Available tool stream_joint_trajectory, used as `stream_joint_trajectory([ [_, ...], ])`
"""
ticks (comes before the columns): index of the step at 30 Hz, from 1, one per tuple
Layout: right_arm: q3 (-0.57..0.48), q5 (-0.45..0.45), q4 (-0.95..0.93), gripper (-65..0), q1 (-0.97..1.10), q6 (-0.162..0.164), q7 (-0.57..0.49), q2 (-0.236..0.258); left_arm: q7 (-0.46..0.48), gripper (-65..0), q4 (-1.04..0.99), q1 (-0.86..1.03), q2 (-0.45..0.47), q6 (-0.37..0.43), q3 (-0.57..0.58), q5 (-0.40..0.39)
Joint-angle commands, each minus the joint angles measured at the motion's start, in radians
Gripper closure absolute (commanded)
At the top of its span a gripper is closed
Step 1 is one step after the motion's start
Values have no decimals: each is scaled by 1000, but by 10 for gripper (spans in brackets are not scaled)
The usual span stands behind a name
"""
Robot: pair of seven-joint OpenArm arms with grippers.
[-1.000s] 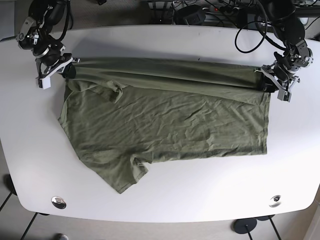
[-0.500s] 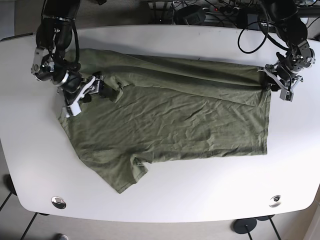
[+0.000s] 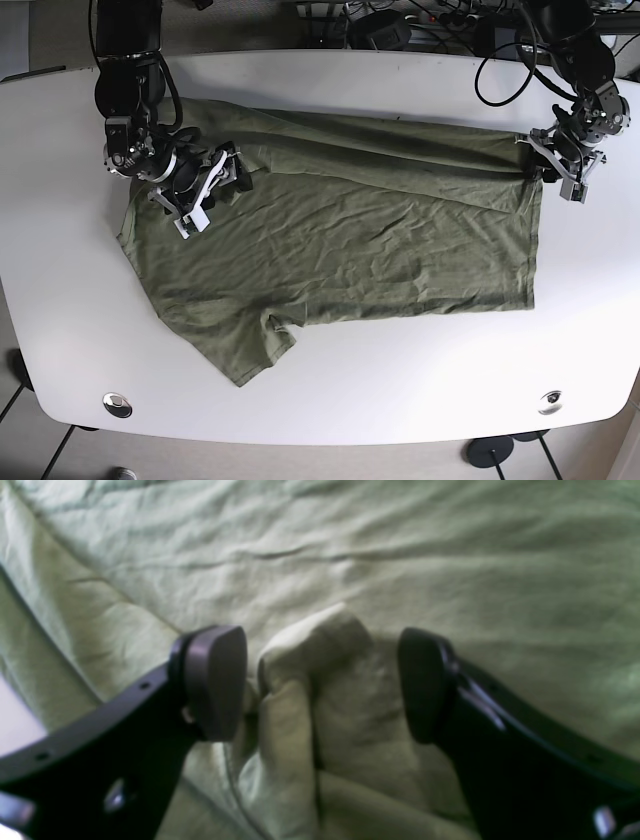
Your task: Fold the T-shirt properly
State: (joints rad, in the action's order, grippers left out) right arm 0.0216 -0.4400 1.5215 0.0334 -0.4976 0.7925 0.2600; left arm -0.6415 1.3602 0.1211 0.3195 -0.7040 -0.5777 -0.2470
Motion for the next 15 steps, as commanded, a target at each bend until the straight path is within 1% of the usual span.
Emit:
stream_joint_trajectory([
  [1,7,-4,12,-361,-13,0,-22,8,-16,-197,6,-2,16,6,-5,10],
  [2,5,-4,12,-270,-13,0,-22,9,-16,-197,6,-2,16,6,-5,10],
  [3,5,-4,12,-214,-13,0,-22,9,-16,-197,6,-2,16,6,-5,10],
  [5,5,-4,12,-122,-13,0,-22,9,-16,-197,6,-4,16,6,-5,10],
  [6,5,-4,12,-94,-11,0,-22,8,-16,-197,6,-4,16,6,-5,10],
  [8,5,-4,12,-13,-3,0,-22,8,-16,-197,6,-4,16,6,-5,10],
  [9,4,-7,24,-19,3,-2,-22,8,-16,-197,6,-4,16,6,-5,10],
  [15,8,-6,245,-16,53,-2,-17,8,-16,-197,6,-4,16,6,-3,10],
])
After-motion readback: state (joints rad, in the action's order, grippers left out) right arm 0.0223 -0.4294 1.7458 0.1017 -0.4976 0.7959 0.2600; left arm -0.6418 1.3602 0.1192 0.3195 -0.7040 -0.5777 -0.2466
